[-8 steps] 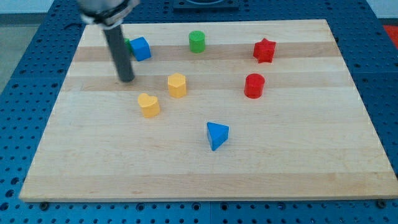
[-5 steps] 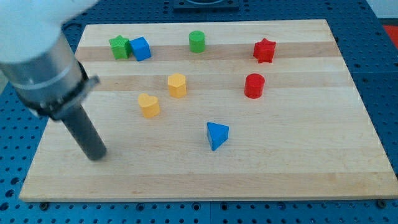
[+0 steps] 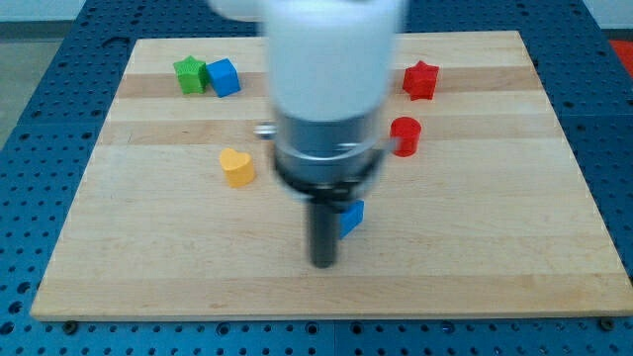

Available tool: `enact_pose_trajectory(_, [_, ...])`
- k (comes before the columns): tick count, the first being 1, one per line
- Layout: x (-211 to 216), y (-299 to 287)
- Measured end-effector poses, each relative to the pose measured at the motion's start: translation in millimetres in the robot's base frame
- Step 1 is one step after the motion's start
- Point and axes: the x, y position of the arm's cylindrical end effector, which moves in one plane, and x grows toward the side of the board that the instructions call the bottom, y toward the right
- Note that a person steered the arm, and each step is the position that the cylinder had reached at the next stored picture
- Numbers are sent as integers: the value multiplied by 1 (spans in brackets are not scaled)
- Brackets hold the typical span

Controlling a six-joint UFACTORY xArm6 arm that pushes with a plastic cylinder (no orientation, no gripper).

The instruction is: Slide blue triangle below the green circle

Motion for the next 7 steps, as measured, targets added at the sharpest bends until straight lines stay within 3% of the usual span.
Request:
enact_pose_trajectory(1, [-4,-39])
enact_pose_trajectory(2, [6,-36])
enact_pose_trajectory(3, [24,8])
enact_pose_trajectory(4, [13,66])
enact_pose_trajectory(5, [-18,77])
enact_pose_trajectory(7, [-29,26])
